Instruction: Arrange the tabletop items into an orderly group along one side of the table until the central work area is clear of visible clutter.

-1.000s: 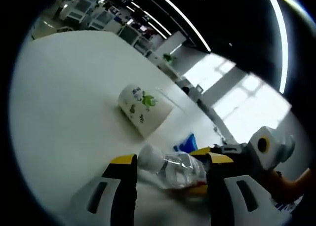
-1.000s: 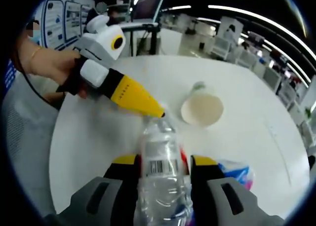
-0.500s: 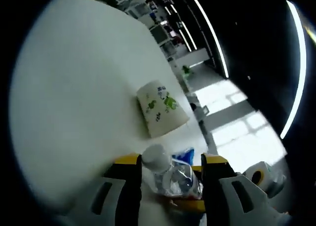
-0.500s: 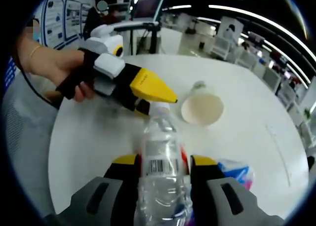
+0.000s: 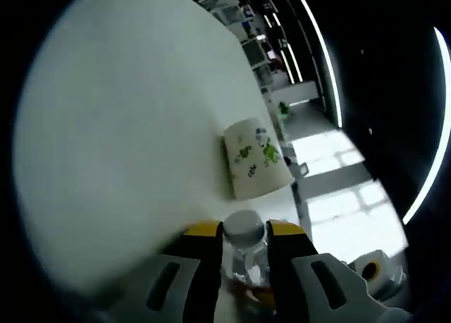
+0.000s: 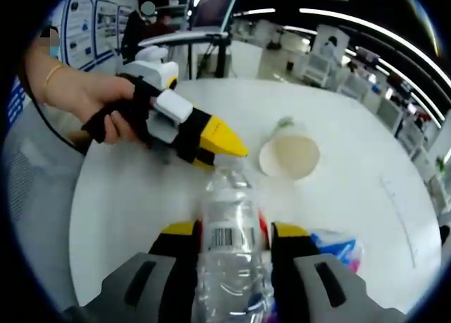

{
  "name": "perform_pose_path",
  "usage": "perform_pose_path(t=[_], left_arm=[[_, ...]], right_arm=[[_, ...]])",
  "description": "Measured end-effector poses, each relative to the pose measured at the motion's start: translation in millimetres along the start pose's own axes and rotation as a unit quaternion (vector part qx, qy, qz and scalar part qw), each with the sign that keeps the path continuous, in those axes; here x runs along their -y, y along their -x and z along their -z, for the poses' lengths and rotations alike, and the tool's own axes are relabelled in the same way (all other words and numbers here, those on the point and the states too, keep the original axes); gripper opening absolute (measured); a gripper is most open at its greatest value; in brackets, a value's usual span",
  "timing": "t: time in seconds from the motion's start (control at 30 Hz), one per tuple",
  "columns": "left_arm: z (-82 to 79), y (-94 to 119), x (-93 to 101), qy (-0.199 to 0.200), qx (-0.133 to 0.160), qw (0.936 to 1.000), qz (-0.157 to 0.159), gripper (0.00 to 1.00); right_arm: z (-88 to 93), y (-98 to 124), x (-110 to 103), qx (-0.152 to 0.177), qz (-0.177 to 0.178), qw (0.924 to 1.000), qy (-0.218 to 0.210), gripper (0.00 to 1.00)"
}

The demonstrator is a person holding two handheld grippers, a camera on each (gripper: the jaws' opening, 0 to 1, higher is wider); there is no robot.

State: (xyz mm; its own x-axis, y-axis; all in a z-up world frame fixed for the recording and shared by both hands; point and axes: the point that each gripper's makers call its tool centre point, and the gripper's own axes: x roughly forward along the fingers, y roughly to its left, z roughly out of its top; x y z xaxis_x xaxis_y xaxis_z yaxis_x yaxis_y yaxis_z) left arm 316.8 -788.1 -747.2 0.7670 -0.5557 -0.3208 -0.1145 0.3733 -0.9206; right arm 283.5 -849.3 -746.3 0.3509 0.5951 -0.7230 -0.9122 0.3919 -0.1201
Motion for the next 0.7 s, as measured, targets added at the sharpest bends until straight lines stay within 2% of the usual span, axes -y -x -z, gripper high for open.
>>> perform_pose_path(t=[0.27, 0.37, 0.57, 0.7], left_arm=[[-0.1, -1, 0.5, 0.0, -0.003, 0.9999, -0.01, 0.22], [0.7, 0, 1.8, 0.002, -0.015, 0.9998, -0.013, 0.22], [-0.7, 3, 9.6, -0.021, -0.02, 0.9994, -0.016, 0.21], [-2.9, 7, 17.6, -0.053, -0.026, 0.9981, -0.02, 0.21]], right_arm=[[-0.9, 1, 0, 0.006, 0.002, 1.0, 0.0, 0.35], [-0.8, 1, 0, 0.006, -0.001, 1.0, -0.001, 0.35], [-2.2, 4, -1, 0.009, -0.002, 0.9999, -0.006, 0.34], [-5.4, 7, -2, 0.016, 0.0, 0.9998, -0.014, 0.34]])
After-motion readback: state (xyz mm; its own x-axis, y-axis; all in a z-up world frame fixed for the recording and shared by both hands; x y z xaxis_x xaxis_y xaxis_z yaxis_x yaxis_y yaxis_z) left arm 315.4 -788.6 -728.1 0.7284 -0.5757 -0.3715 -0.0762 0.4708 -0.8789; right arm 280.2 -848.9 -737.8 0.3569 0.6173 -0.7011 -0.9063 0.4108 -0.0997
